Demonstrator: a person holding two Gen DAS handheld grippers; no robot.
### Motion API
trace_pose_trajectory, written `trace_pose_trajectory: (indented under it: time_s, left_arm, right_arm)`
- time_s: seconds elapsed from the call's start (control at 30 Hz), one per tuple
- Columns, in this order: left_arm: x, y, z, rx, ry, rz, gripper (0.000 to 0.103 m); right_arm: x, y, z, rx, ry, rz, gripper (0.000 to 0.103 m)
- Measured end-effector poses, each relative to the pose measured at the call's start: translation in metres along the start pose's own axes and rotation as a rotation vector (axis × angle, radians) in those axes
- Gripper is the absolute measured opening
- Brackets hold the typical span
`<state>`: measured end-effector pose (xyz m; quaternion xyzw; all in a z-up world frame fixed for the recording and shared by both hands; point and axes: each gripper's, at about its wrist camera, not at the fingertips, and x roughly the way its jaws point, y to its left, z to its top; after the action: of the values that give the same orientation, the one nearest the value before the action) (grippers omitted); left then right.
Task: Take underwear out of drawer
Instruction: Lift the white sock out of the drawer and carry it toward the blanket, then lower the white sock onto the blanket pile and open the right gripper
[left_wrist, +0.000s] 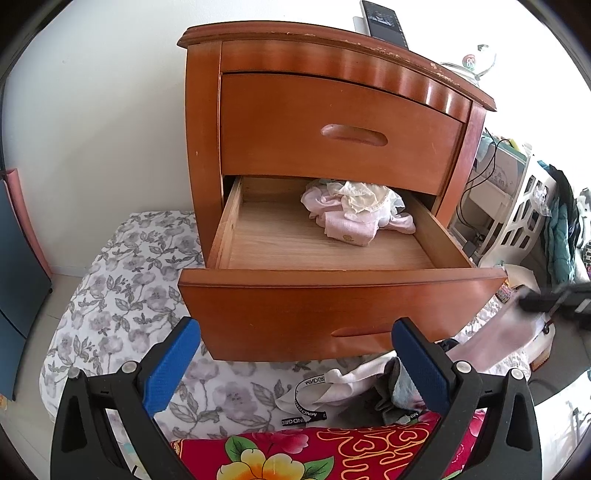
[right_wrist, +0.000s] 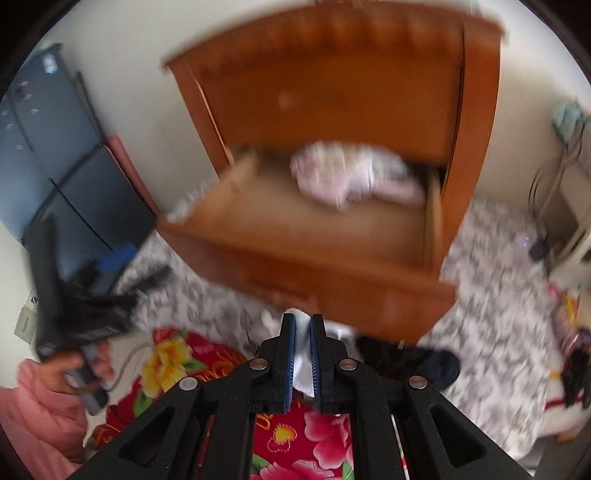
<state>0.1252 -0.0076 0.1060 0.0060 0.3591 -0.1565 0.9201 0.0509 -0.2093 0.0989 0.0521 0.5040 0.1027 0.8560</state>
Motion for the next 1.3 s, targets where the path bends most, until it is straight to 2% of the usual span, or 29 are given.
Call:
trace_pose_trajectory:
  time_s: [0.13, 0.3, 0.73, 0.8, 0.93, 0.97, 1.03, 1.3]
  left_arm:
    - [0.003, 0.004, 0.0, -0.013, 0.001, 0.008, 0.103]
    - [0.008, 0.005, -0.001, -0.021, 0.005, 0.01, 0.103]
    - [0.026, 0.002, -0.003, -0.022, 0.035, 0.013, 0.103]
    - [0.028, 0.003, -0.004, -0.023, 0.039, 0.015, 0.103]
    - [0.031, 0.003, -0.004, -0.024, 0.046, 0.018, 0.103]
    - [0.032, 0.003, -0.004, -0.024, 0.047, 0.018, 0.103]
    - [0.032, 0.003, -0.005, -0.024, 0.049, 0.017, 0.103]
    - [0.034, 0.004, -0.006, -0.024, 0.055, 0.019, 0.103]
  right_arm:
    - [0.036, -0.008, -0.015, 0.026, 0.087, -0.003, 0.008]
    - [0.048, -0.011, -0.026, 0.033, 0.112, -0.012, 0.012]
    - [0.081, -0.015, -0.036, 0.065, 0.199, -0.036, 0.012]
    - [0.083, -0.016, -0.036, 0.073, 0.207, -0.036, 0.017]
    - [0.086, -0.016, -0.036, 0.075, 0.21, -0.046, 0.034]
    - [0.086, -0.017, -0.036, 0.078, 0.21, -0.051, 0.047]
    - [0.085, -0.018, -0.036, 0.092, 0.203, -0.062, 0.064]
    - [0.081, -0.024, -0.032, 0.125, 0.174, -0.083, 0.075]
